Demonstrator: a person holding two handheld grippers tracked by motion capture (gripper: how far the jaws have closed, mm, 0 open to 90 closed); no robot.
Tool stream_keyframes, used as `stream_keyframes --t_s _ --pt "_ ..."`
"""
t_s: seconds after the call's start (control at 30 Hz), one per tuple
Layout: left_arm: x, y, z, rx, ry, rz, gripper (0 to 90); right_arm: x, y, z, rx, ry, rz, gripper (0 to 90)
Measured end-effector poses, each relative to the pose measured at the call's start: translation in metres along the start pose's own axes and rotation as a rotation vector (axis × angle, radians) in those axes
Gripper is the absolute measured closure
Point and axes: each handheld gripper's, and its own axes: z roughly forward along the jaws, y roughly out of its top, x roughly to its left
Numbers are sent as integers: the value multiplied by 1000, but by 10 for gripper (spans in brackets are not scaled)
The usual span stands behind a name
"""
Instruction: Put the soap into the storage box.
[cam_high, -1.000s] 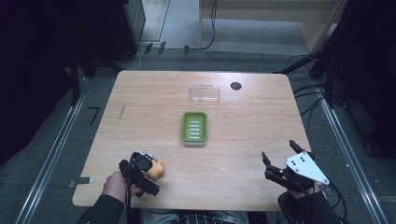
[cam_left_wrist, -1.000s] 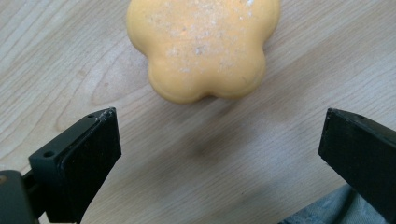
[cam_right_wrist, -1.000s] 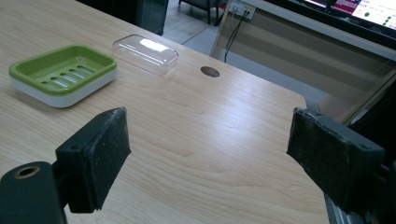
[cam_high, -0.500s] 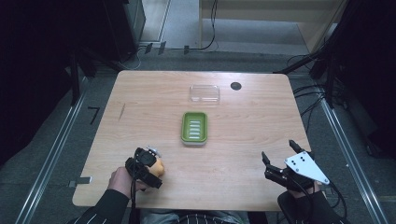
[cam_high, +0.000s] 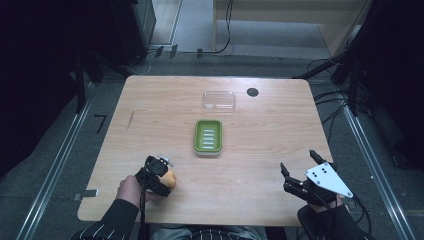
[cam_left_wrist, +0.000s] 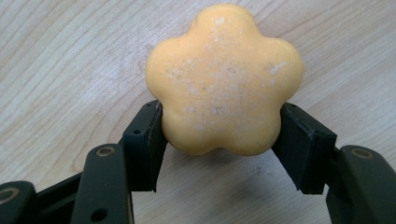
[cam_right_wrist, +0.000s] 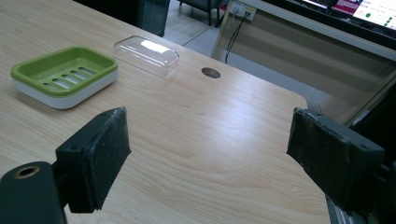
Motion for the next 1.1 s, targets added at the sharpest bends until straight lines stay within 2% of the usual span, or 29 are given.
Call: stream_keyframes --t_s 0.13,0.2,0.23,0.27,0.47,0.77,1.1 --pt "0 0 0 12 0 4 383 0 0 0 0 0 1 134" --pt "0 0 1 24 12 6 348 0 0 0 -1 1 -2 133" --pt "0 1 2 30 22 5 266 0 0 0 0 2 -4 134" --pt "1 1 2 35 18 9 255 1 0 0 0 2 -8 133" --pt "0 6 4 40 21 20 296 1 0 0 2 1 -2 133" --pt "2 8 6 47 -10 38 389 0 0 0 1 -1 -5 133" --pt "3 6 6 40 -19 46 395 0 0 0 1 -1 -3 134"
